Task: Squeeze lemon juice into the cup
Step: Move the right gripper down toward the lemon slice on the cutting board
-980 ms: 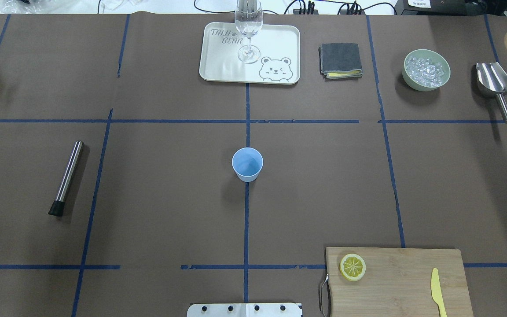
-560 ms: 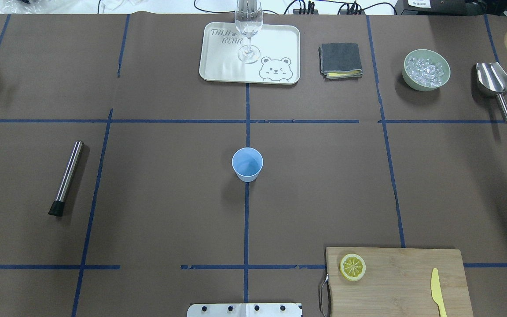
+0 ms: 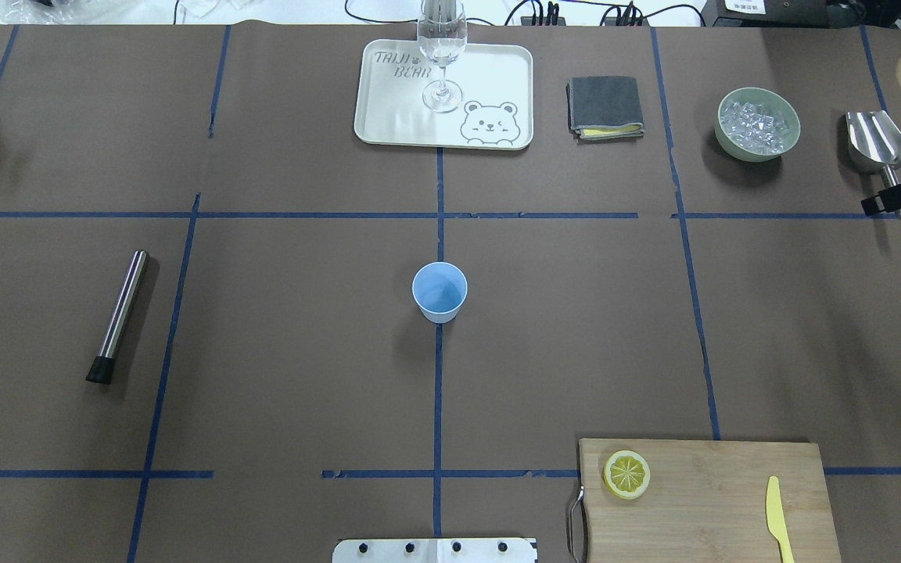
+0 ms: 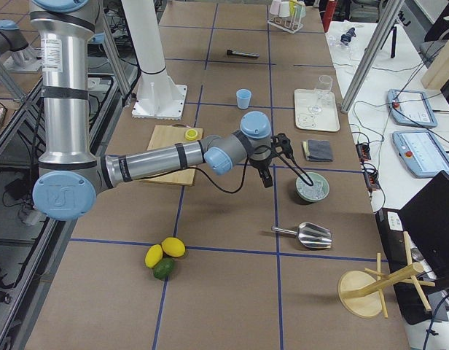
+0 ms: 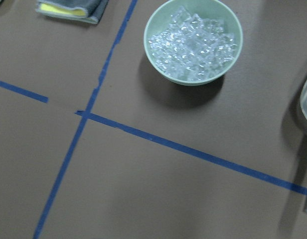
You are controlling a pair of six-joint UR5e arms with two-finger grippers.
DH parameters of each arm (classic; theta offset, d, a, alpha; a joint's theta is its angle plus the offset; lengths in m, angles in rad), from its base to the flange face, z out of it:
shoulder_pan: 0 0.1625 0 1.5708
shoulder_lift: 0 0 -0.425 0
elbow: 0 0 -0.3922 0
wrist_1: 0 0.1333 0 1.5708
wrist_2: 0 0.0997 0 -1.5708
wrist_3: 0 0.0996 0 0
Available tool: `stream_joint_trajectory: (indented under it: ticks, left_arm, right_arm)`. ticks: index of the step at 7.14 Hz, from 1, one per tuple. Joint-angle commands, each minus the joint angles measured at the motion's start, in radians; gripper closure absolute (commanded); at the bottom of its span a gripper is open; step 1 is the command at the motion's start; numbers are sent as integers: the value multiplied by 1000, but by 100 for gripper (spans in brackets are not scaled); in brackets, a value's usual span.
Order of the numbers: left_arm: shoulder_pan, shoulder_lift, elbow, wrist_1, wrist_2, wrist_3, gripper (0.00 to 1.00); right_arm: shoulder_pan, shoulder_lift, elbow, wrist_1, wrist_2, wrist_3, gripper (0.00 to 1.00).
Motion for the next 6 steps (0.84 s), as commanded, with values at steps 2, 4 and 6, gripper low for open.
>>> stream_joint_trajectory:
  ticks: [2,4,6]
  left_arm:
    - [3,125,11,-43,15,-10,0]
    - [1,169,-19,-61,41,-4,0]
    - [3,164,-20,-63,49,-13,0]
  right_arm:
    - [-335,-2,262,-2,-192,554,0]
    - [-616,3,319,-8,-424,774,0]
    - [-865,30,382,-176,-676,884,3]
